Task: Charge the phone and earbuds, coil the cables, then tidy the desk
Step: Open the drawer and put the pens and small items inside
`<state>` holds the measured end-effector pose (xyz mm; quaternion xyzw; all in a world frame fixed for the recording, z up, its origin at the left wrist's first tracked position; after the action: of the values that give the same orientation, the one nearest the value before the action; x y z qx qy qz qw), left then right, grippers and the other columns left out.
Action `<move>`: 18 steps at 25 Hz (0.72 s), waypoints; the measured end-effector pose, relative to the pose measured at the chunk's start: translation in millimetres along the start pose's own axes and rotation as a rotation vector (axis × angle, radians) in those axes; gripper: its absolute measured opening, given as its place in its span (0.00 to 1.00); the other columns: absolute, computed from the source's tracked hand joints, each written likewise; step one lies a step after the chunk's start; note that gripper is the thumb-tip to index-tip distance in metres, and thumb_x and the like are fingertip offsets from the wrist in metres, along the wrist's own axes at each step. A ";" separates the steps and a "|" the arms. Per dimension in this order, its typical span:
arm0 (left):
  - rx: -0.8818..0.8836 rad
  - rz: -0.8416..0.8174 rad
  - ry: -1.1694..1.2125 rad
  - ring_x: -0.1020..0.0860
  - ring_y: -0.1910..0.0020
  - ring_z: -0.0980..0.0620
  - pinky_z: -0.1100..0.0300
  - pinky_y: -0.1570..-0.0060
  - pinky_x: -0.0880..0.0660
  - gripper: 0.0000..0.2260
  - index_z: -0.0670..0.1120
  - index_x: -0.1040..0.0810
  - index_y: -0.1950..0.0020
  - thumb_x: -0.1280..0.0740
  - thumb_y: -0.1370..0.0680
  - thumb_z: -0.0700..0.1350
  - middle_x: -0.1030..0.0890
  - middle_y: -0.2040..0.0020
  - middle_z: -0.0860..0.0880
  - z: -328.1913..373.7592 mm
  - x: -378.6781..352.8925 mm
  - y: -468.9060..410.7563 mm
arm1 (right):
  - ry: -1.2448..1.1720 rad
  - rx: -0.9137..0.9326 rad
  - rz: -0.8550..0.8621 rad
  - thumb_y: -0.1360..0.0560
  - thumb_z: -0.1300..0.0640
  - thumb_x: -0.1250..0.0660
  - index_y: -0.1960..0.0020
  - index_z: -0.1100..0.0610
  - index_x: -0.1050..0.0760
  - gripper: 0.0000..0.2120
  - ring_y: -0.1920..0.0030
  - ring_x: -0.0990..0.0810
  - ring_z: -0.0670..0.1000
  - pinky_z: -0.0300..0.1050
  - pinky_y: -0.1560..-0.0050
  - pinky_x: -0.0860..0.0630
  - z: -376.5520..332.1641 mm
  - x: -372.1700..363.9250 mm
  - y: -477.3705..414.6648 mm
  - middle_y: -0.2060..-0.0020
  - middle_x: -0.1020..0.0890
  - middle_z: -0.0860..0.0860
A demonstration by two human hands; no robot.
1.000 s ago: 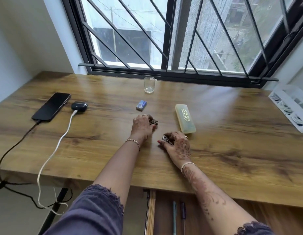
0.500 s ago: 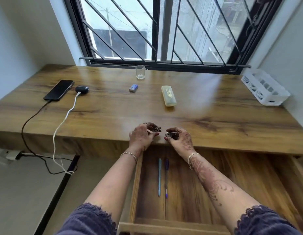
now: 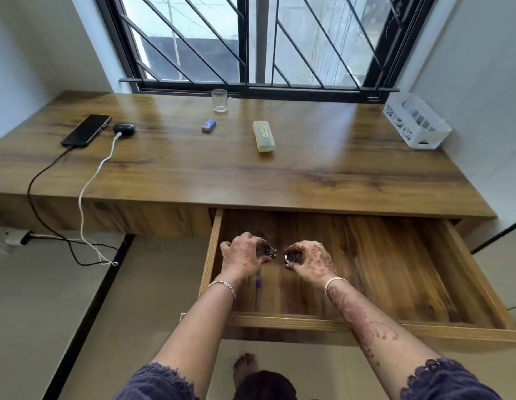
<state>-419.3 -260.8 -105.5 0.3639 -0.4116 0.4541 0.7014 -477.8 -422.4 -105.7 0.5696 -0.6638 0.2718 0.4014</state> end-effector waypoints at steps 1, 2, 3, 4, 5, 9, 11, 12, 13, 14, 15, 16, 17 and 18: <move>-0.005 -0.022 -0.026 0.28 0.38 0.52 0.51 0.41 0.40 0.16 0.62 0.22 0.42 0.30 0.29 0.60 0.25 0.42 0.54 0.4 -8.0 -0.1 | 0.032 0.002 -0.024 0.32 0.51 0.24 0.47 0.46 0.18 0.14 0.43 0.25 0.48 0.36 0.43 0.32 3.8 -6.5 0.9 0.49 0.18 0.45; -0.018 -0.041 -0.056 0.29 0.37 0.51 0.49 0.40 0.40 0.17 0.61 0.22 0.41 0.30 0.29 0.60 0.25 0.42 0.53 1.9 -15.9 -2.5 | 0.057 0.000 -0.040 0.32 0.51 0.25 0.48 0.47 0.19 0.13 0.43 0.25 0.48 0.35 0.43 0.32 8.6 -12.6 0.3 0.48 0.18 0.45; -0.040 -0.058 -0.094 0.29 0.38 0.50 0.48 0.40 0.39 0.17 0.61 0.22 0.42 0.30 0.29 0.60 0.24 0.43 0.53 4.2 -23.2 -5.4 | 0.072 -0.011 -0.047 0.32 0.51 0.25 0.48 0.47 0.19 0.12 0.43 0.24 0.49 0.35 0.43 0.32 13.7 -17.7 -0.1 0.49 0.17 0.46; -0.061 -0.071 -0.131 0.28 0.38 0.49 0.47 0.40 0.39 0.16 0.60 0.22 0.42 0.30 0.29 0.60 0.24 0.43 0.52 6.6 -29.7 -7.5 | 0.078 -0.024 -0.044 0.31 0.51 0.26 0.49 0.48 0.19 0.11 0.43 0.24 0.49 0.35 0.43 0.32 18.8 -21.3 0.3 0.49 0.17 0.46; -0.079 -0.085 -0.158 0.28 0.38 0.49 0.47 0.41 0.39 0.16 0.60 0.22 0.42 0.30 0.29 0.60 0.24 0.43 0.52 8.9 -36.4 -9.2 | 0.081 -0.038 -0.033 0.31 0.52 0.26 0.49 0.49 0.19 0.11 0.43 0.24 0.50 0.36 0.43 0.32 24.4 -24.5 0.9 0.49 0.17 0.47; -0.090 -0.123 -0.183 0.31 0.35 0.46 0.44 0.37 0.42 0.17 0.59 0.22 0.41 0.29 0.29 0.57 0.26 0.38 0.49 7.2 -58.3 -15.4 | 0.049 -0.118 0.017 0.30 0.53 0.27 0.41 0.53 0.21 0.18 0.37 0.27 0.51 0.39 0.35 0.34 42.7 -34.3 -2.1 0.41 0.20 0.49; -0.073 -0.142 -0.192 0.33 0.32 0.45 0.43 0.35 0.44 0.19 0.58 0.23 0.39 0.29 0.29 0.56 0.28 0.34 0.48 2.5 -63.6 -15.9 | 0.065 -0.131 -0.016 0.28 0.52 0.28 0.37 0.52 0.24 0.20 0.34 0.29 0.52 0.41 0.32 0.36 45.1 -39.5 -4.7 0.38 0.23 0.50; -0.071 -0.154 -0.197 0.34 0.31 0.45 0.42 0.34 0.45 0.20 0.58 0.25 0.37 0.29 0.29 0.56 0.29 0.32 0.47 1.3 -64.6 -16.3 | 0.074 -0.134 -0.040 0.28 0.51 0.29 0.35 0.52 0.25 0.22 0.32 0.31 0.52 0.42 0.30 0.37 45.5 -41.6 -5.1 0.36 0.24 0.50; -0.075 -0.165 -0.198 0.35 0.30 0.45 0.42 0.33 0.45 0.22 0.58 0.26 0.35 0.29 0.29 0.56 0.31 0.30 0.47 1.1 -64.3 -16.3 | 0.076 -0.137 -0.048 0.29 0.51 0.28 0.34 0.52 0.26 0.24 0.30 0.33 0.53 0.43 0.28 0.39 44.9 -41.2 -3.7 0.34 0.26 0.50; -0.081 -0.169 -0.186 0.36 0.29 0.45 0.42 0.33 0.45 0.24 0.58 0.27 0.34 0.29 0.29 0.57 0.31 0.30 0.47 1.8 -61.8 -15.2 | 0.070 -0.133 -0.027 0.29 0.51 0.28 0.34 0.51 0.27 0.25 0.30 0.34 0.53 0.44 0.29 0.39 42.4 -37.0 -1.8 0.34 0.27 0.50; -0.091 -0.157 -0.166 0.35 0.29 0.45 0.43 0.33 0.44 0.25 0.58 0.29 0.33 0.29 0.28 0.57 0.31 0.30 0.47 3.8 -56.6 -14.4 | 0.057 -0.113 0.023 0.31 0.51 0.27 0.35 0.50 0.26 0.25 0.32 0.33 0.53 0.43 0.31 0.38 37.0 -28.6 -0.4 0.35 0.27 0.49; -0.109 -0.123 -0.143 0.34 0.30 0.46 0.44 0.34 0.41 0.25 0.58 0.29 0.32 0.30 0.28 0.57 0.29 0.32 0.47 7.1 -49.0 -13.3 | 0.038 -0.080 0.087 0.32 0.51 0.26 0.37 0.50 0.25 0.24 0.34 0.31 0.52 0.40 0.34 0.36 29.6 -18.6 0.2 0.38 0.26 0.49; -0.134 -0.064 -0.114 0.32 0.32 0.46 0.46 0.35 0.38 0.24 0.57 0.29 0.32 0.31 0.27 0.57 0.28 0.35 0.48 11.6 -37.4 -12.6 | 0.021 -0.041 0.152 0.33 0.51 0.25 0.38 0.49 0.24 0.24 0.37 0.30 0.51 0.39 0.37 0.35 20.7 -7.3 -0.1 0.40 0.25 0.48; -0.160 0.007 -0.069 0.30 0.35 0.47 0.49 0.37 0.35 0.23 0.56 0.29 0.33 0.32 0.26 0.57 0.26 0.39 0.49 16.9 -23.1 -12.3 | 0.011 -0.003 0.214 0.33 0.52 0.24 0.39 0.49 0.24 0.23 0.39 0.29 0.50 0.39 0.38 0.34 11.1 3.9 -1.8 0.42 0.25 0.48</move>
<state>-417.6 -287.5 -121.5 0.3206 -0.4718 0.4095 0.7120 -478.7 -433.9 -108.4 0.4933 -0.7191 0.3152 0.3744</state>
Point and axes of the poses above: each hand's wrist, its own y-axis away from the middle knuckle, its own x-axis out of the back of the hand, z = x × y, the point moved 8 cm from there along -y, towards the middle knuckle
